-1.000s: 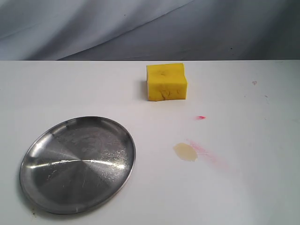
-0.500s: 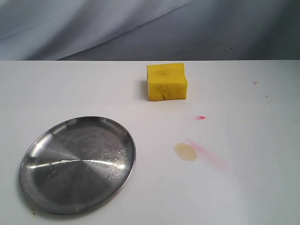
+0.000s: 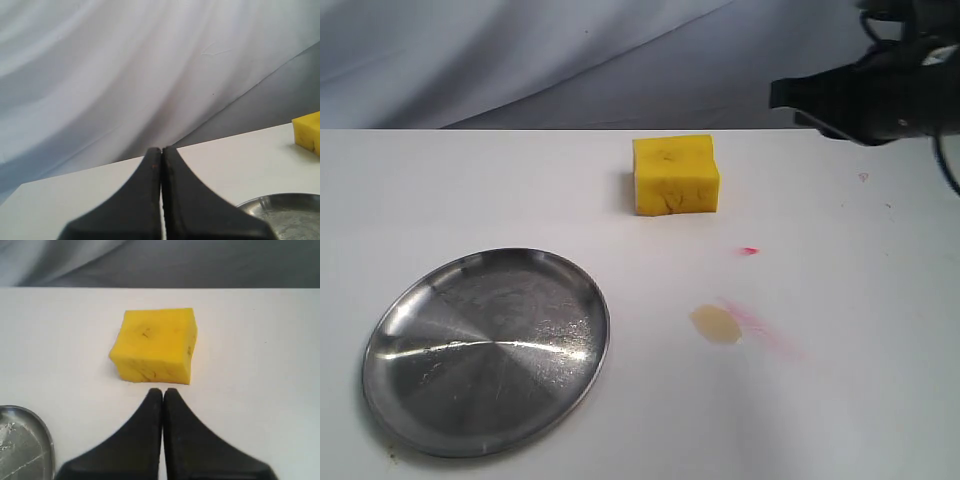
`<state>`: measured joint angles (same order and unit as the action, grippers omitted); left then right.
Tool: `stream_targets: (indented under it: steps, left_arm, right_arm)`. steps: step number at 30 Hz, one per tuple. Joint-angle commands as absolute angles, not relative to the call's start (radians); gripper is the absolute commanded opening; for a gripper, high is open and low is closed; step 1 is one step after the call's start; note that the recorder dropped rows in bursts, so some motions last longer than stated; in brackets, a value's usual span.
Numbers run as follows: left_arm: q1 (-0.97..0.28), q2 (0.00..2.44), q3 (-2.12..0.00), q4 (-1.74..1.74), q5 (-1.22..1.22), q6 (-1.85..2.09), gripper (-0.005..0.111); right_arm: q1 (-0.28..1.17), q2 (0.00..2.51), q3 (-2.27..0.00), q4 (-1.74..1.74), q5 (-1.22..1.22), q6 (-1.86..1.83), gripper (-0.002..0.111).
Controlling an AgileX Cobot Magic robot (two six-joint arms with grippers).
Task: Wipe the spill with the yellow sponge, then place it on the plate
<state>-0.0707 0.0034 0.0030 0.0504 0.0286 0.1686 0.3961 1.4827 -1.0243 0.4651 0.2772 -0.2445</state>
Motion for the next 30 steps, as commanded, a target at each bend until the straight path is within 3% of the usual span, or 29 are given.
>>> stream_targets:
  steps: [1,8,10,20,21,23,26,28,30]
  left_arm:
    - [-0.069,0.000,0.000,0.042,0.020,0.160,0.000]
    - [-0.069,0.000,0.000,0.042,0.020,0.160,0.000]
    - [-0.069,0.000,0.000,0.042,0.020,0.160,0.000]
    - [-0.069,0.000,0.000,0.042,0.020,0.160,0.000]
    - [-0.069,0.000,0.000,0.042,0.020,0.160,0.000]
    - [-0.069,0.000,0.000,0.042,0.020,0.160,0.000]
    - [-0.069,0.000,0.000,0.042,0.020,0.160,0.000]
    - [-0.069,0.000,0.000,0.042,0.020,0.160,0.000]
    - [-0.069,0.000,0.000,0.042,0.020,0.160,0.000]
  right_arm:
    - [0.400,1.782,-1.307,0.456,0.445,-0.268,0.017]
    - [0.400,2.099,-1.643,0.456,0.563,-0.254,0.070]
    - [0.400,2.163,-1.709,0.456,0.561,-0.255,0.078]
    - [0.396,2.482,-2.010,0.456,0.554,-0.126,0.079]
    - [0.396,2.494,-2.015,0.456,0.556,-0.096,0.077]
    - [0.396,2.499,-2.015,0.456,0.580,-0.071,0.062]
    - [0.396,2.494,-2.015,0.443,0.641,-0.050,0.026]
    - [0.396,2.481,-2.015,0.440,0.689,-0.048,0.008]
    - [0.396,2.444,-2.010,0.434,0.731,-0.048,0.000]
